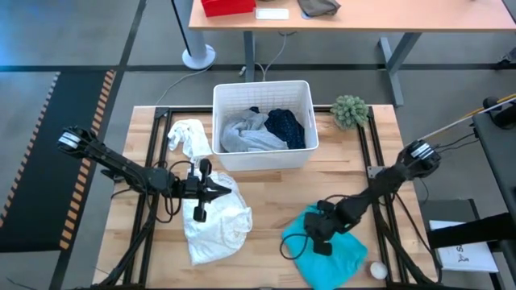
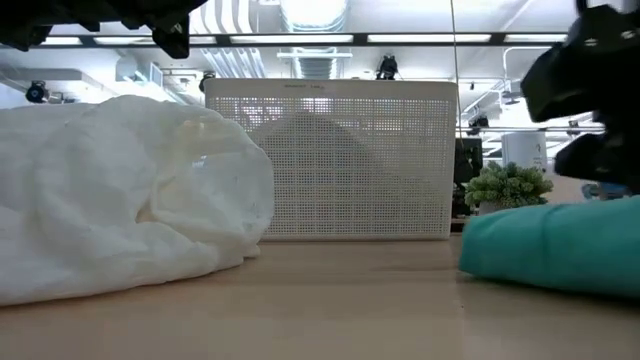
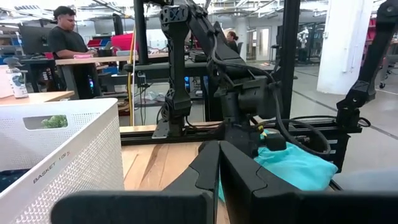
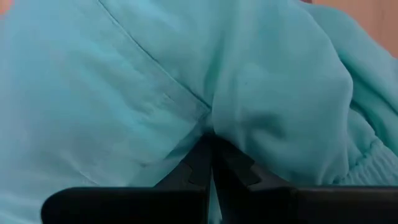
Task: Sort clothes
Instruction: Put the light blue shorts into the white laundry bin
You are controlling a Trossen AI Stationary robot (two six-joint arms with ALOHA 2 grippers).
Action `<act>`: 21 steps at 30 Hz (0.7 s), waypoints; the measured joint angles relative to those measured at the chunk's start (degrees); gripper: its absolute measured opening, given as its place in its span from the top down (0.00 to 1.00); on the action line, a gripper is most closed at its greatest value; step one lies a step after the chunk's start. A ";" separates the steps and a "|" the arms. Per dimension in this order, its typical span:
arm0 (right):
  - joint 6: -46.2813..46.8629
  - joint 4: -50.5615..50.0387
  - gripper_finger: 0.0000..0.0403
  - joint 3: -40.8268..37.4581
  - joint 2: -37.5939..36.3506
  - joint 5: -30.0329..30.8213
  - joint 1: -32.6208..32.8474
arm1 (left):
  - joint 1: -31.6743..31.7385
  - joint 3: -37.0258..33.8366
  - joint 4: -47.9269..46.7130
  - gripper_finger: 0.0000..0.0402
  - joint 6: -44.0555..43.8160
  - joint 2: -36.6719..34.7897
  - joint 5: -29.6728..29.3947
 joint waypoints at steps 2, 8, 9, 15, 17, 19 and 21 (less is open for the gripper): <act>-1.18 0.26 1.00 0.03 0.77 -0.14 -1.66 | 0.02 0.00 0.02 1.00 0.00 0.00 0.00; -5.54 -0.51 1.00 0.18 -0.69 4.04 -5.82 | 0.06 0.00 0.02 1.00 0.00 0.00 -0.02; -6.78 -1.01 1.00 0.24 -1.25 5.13 -6.26 | 0.06 0.00 0.00 1.00 0.00 0.00 -0.02; -13.07 -3.81 1.00 1.20 -6.25 7.22 -8.99 | 0.13 0.00 -0.03 1.00 -0.02 0.00 -0.02; -14.09 -6.27 1.00 2.22 -8.02 7.14 -9.61 | 0.13 0.00 -0.02 1.00 0.00 0.00 -0.02; -15.44 -8.29 1.00 3.54 -10.00 7.04 -9.81 | 0.13 0.00 -0.01 1.00 -0.02 0.00 -0.02; -16.42 -10.12 1.00 4.66 -11.80 6.46 -9.42 | 0.13 0.00 -0.01 1.00 -0.02 0.00 -0.02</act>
